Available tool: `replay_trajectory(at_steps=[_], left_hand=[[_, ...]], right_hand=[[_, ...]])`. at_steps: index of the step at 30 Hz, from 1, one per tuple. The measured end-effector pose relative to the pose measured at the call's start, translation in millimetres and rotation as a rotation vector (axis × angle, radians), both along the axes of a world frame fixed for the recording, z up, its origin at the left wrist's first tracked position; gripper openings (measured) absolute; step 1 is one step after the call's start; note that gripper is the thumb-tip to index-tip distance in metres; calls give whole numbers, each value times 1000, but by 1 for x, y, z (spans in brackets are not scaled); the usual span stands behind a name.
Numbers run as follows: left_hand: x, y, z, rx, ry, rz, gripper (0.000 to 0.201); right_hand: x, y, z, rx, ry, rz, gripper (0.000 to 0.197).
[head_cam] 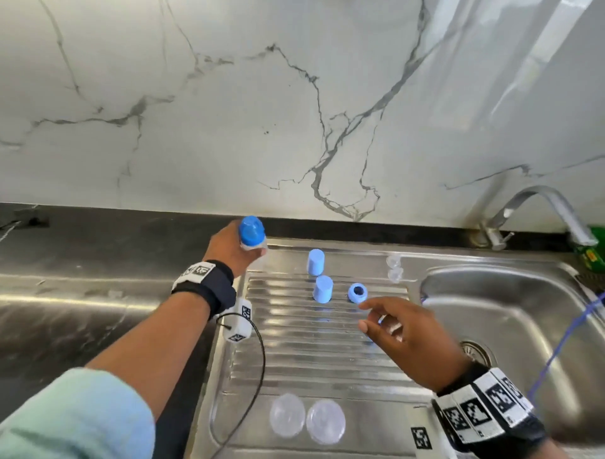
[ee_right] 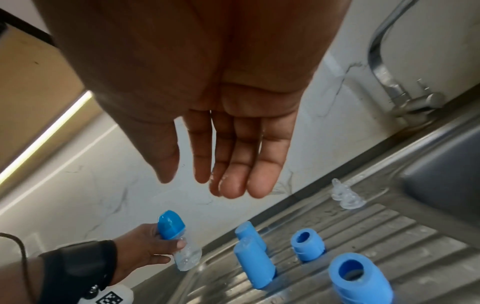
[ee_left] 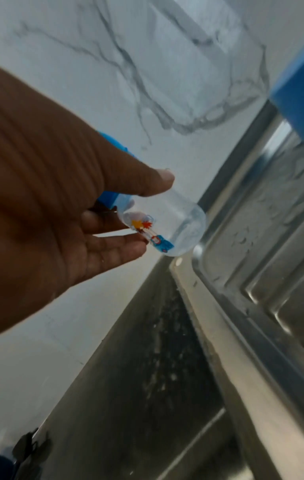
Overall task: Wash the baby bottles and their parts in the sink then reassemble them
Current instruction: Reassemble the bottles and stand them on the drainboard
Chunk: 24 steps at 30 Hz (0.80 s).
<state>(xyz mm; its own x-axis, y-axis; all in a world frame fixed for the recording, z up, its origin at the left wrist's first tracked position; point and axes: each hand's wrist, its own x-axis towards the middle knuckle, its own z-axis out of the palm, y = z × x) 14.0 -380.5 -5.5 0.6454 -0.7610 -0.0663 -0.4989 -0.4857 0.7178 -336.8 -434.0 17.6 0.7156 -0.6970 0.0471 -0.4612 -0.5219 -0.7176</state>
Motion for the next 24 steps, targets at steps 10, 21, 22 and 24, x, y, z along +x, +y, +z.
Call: replay_trajectory(at_steps=[10,21,22,24], left_hand=[[33,-45,-65,62,89,63,57],[34,-26,-67,112,135,2,81],[34,-21,-68,111,119,6,84],[31,-8,-68,102,87,20,88]], right_hand=[[-20,12,-13,11,106,-160,13],[-11,31,-8,65,199,-50,34],[-10,33,-8,99,229,1,46],[-12,42,-13,129,301,136,67]])
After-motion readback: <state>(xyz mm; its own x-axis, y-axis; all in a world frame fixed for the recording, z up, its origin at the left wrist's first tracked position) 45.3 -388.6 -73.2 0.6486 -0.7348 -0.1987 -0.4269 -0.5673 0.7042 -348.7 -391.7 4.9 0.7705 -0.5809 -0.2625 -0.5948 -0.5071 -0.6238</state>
